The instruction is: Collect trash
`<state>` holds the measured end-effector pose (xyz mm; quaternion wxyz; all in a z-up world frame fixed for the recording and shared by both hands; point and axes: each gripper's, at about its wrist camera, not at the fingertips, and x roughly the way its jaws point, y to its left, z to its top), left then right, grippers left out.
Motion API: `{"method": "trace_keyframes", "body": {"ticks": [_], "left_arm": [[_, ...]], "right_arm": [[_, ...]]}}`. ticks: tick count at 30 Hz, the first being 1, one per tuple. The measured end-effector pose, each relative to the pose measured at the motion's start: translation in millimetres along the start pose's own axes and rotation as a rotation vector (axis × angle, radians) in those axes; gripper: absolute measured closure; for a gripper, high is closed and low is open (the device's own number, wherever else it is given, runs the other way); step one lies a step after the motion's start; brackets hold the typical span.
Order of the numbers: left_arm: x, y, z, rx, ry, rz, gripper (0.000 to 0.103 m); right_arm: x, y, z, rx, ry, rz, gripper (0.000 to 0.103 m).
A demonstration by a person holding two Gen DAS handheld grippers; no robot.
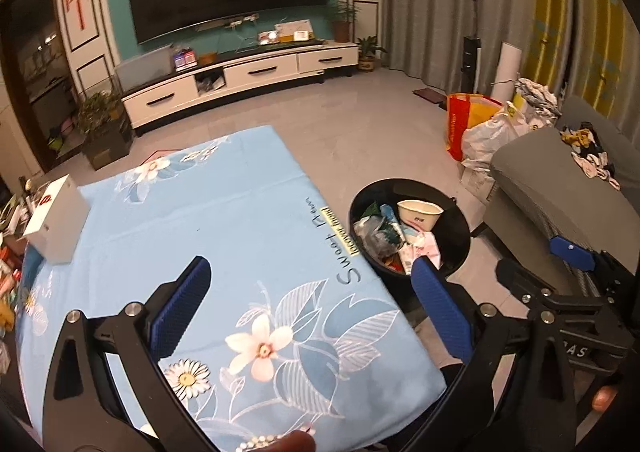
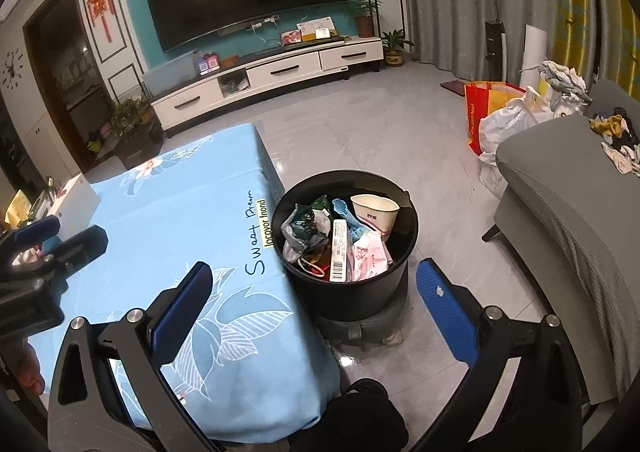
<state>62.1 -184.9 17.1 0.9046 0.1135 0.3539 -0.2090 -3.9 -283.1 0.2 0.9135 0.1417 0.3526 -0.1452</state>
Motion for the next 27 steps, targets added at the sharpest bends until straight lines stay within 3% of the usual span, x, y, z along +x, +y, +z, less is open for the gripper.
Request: {"method": "trace_keyframes", "body": {"ticks": [12,27], "left_arm": [[3,15,-20,-0.028,0.058,0.014,0.003],[2,10,-21,-0.026,0.057,0.032,0.003]], "right_arm": [[1,15,-6,-0.030,0.025,0.006,0.003],[1,17,-6,-0.037,0.025,0.013,0.003]]}}
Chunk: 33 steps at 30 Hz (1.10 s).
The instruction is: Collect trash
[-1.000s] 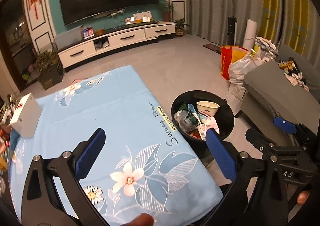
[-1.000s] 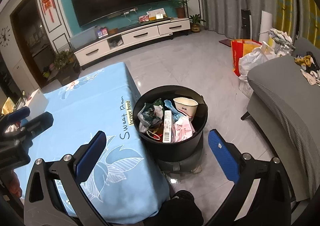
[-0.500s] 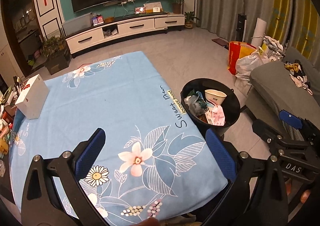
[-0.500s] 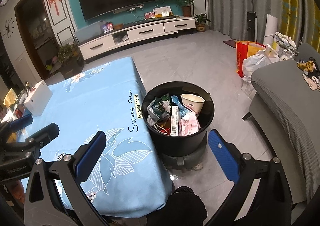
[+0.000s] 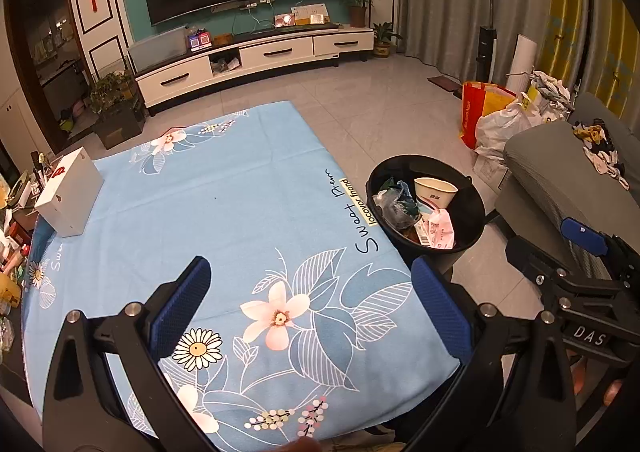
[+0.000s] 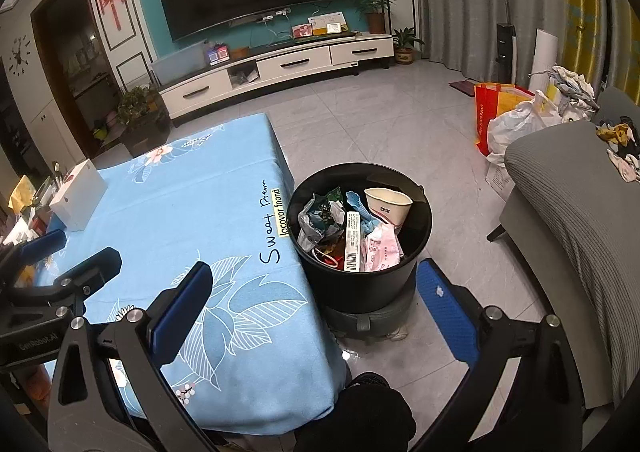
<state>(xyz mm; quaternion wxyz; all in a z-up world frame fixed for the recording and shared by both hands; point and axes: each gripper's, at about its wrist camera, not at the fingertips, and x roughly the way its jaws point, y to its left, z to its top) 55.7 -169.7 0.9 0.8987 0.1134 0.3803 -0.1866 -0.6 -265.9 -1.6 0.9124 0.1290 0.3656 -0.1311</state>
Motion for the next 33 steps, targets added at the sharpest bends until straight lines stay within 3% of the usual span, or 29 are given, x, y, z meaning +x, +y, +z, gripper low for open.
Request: {"method": "trace_keyframes", "body": {"ticks": [33], "left_arm": [[-1.5,2.3,-2.3,-0.005,0.002,0.000,0.003]], "right_arm": [[2.8,3.6,-2.3,-0.004,0.002,0.004,0.003]]}}
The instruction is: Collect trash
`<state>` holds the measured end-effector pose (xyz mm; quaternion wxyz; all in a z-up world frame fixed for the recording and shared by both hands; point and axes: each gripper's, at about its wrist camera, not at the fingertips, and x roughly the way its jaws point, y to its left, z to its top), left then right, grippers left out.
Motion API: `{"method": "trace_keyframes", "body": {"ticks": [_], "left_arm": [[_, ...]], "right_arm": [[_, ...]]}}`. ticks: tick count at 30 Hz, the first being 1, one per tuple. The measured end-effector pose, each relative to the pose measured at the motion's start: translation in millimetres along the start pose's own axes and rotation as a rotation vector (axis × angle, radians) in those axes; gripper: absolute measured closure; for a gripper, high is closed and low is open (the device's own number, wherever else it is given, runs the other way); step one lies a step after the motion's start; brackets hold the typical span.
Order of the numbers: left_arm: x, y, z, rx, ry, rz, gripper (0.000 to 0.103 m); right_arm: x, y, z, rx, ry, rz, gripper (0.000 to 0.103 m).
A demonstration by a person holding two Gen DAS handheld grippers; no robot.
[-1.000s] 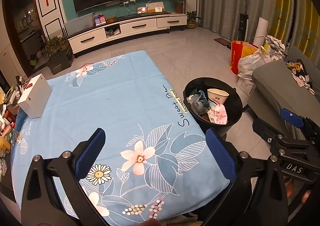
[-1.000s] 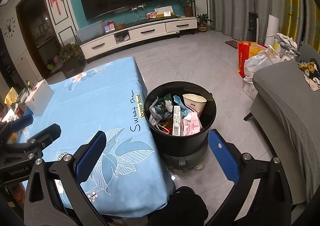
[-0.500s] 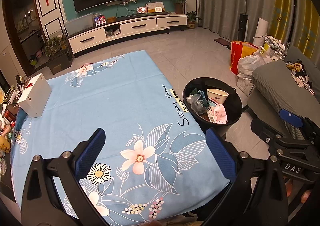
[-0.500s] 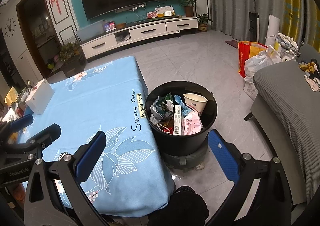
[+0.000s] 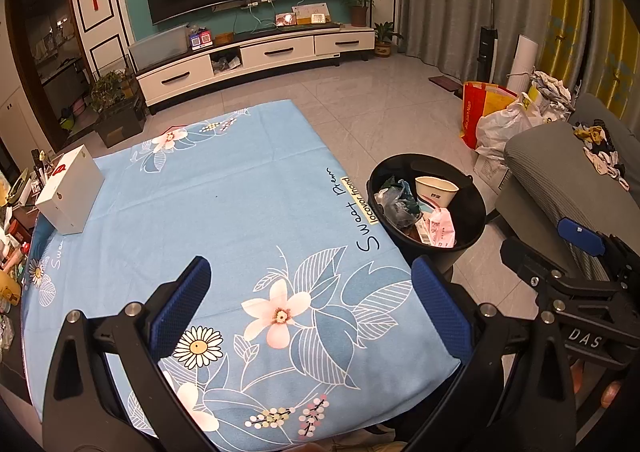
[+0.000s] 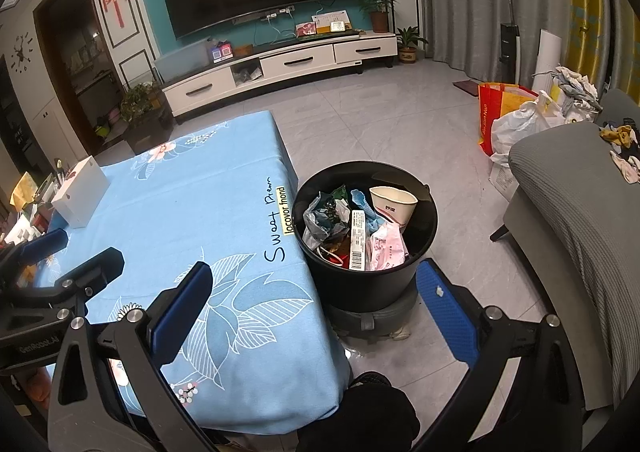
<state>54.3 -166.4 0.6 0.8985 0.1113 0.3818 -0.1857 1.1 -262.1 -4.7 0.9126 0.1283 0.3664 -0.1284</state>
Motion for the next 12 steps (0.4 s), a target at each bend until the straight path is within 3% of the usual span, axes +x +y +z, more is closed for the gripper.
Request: {"method": "trace_keyframes", "body": {"ticks": [12], "left_arm": [[4.4,2.6,-2.3,-0.014,0.011,0.001,0.003]], "right_arm": [[2.2,3.1,-1.2,0.000,0.000,0.001,0.003]]}}
